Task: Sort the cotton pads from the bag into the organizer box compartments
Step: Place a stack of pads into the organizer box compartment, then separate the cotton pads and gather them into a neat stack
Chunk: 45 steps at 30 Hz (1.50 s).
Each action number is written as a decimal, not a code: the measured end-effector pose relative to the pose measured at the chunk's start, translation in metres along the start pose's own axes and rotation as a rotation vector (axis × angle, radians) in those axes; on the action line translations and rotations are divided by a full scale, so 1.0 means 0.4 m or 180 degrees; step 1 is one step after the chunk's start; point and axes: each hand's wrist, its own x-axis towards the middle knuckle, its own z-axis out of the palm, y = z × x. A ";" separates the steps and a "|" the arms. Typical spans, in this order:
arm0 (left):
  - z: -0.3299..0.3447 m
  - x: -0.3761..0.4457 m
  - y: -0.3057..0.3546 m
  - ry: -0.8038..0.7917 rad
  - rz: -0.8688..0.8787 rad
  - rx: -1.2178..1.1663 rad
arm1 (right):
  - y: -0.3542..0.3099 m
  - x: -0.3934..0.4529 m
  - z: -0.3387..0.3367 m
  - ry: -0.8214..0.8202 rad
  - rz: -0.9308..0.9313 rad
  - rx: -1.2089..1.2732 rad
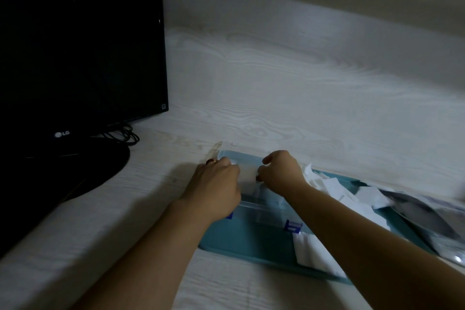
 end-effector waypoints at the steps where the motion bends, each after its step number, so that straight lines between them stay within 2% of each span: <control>1: 0.000 0.000 0.000 0.0009 -0.0002 0.0002 | 0.003 -0.002 0.001 0.0012 -0.0024 -0.0073; 5: 0.000 -0.001 0.000 -0.0008 0.0020 -0.0026 | 0.016 -0.003 0.003 0.0124 -0.0180 -0.0231; 9: -0.005 -0.001 0.005 -0.0019 -0.0036 0.0041 | 0.036 -0.006 0.008 0.0189 -0.0193 0.0049; 13: -0.010 -0.003 0.009 -0.0010 -0.0076 0.0040 | 0.045 -0.012 0.007 0.0080 -0.0085 0.0372; 25: -0.019 -0.007 0.015 -0.0071 -0.0085 -0.0072 | 0.011 -0.029 -0.036 -0.0231 0.0029 0.0151; 30: -0.022 -0.006 0.015 0.0011 -0.0027 0.0064 | 0.020 -0.040 -0.056 0.0405 -0.0415 -0.0120; 35: -0.018 -0.002 0.011 0.0161 0.0139 0.0043 | 0.038 -0.072 -0.148 0.0884 -0.0802 0.0319; 41: 0.004 -0.008 0.047 -0.0109 0.0698 0.0094 | 0.165 -0.134 -0.264 0.1102 -0.0881 0.0424; 45: 0.019 -0.008 0.051 -0.0223 0.0669 0.0304 | 0.274 -0.165 -0.289 0.1143 -0.0731 0.0396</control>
